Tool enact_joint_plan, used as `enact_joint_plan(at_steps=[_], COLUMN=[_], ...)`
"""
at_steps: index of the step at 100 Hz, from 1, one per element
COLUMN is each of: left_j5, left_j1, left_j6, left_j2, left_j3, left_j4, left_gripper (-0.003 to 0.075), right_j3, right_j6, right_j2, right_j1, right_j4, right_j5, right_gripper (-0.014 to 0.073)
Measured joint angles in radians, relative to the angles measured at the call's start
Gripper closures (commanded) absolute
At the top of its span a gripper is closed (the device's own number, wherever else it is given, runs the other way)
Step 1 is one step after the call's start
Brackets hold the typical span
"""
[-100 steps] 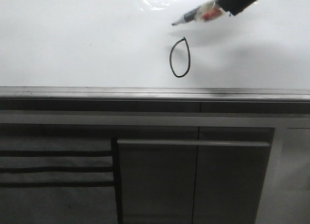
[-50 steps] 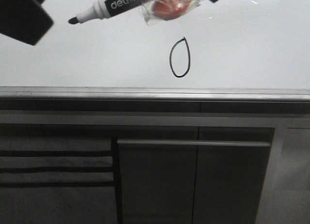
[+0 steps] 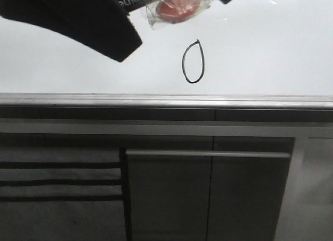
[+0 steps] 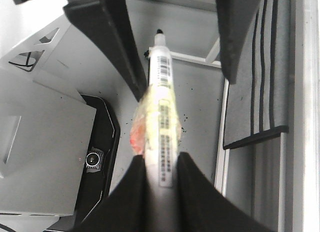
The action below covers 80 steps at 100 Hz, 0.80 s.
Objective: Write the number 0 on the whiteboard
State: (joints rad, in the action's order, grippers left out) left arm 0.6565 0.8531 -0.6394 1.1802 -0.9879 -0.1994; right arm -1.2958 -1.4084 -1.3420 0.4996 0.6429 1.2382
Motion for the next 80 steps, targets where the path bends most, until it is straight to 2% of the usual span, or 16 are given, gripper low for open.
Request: enact_joint_plan(at_steps=[11,33,42,49,57,64,68,80], left_j5=[-0.014,-0.010,-0.007,-0.005,0.001,0.000,0.000,-0.002], left_j1=[0.000,0.000,0.000,0.002,0.002,0.002,0.002,-0.020], left_j6=[0.000,-0.001,-0.001,-0.001,-0.010,-0.011,-0.011,-0.001], left_j2=[0.000,0.000,0.000,0.000,0.000,0.000,0.000,0.003], left_j3=[-0.002,-0.002,-0.002,-0.002,-0.002,-0.002,-0.002,-0.002], left_j4=[0.000,-0.004,-0.006,-0.008,-0.008,-0.008,-0.008,-0.008], left_gripper=[0.0379,0.0601,0.0648,0.0679,0.0711,0.0733,0.0740,0.0740], right_j3=[0.000,0.000,0.000,0.000,0.000,0.000,0.000,-0.015], right_j6=[0.000,0.000,0.002,0.007,0.014,0.031,0.048,0.158], right_j2=[0.000,0.000,0.000,0.000,0.000,0.000,0.000,0.011], right_j1=[0.000,0.000,0.000,0.000,0.000,0.000,0.000,-0.011], right_j4=[0.005,0.007,0.007,0.007,0.009,0.009,0.003,-0.071], right_j5=[0.000,-0.019,-0.026,-0.030,-0.033,-0.033,-0.033,-0.019], right_gripper=[0.0618,0.0617,0.0604,0.0538,0.0389,0.0303,0.0277,0.0274])
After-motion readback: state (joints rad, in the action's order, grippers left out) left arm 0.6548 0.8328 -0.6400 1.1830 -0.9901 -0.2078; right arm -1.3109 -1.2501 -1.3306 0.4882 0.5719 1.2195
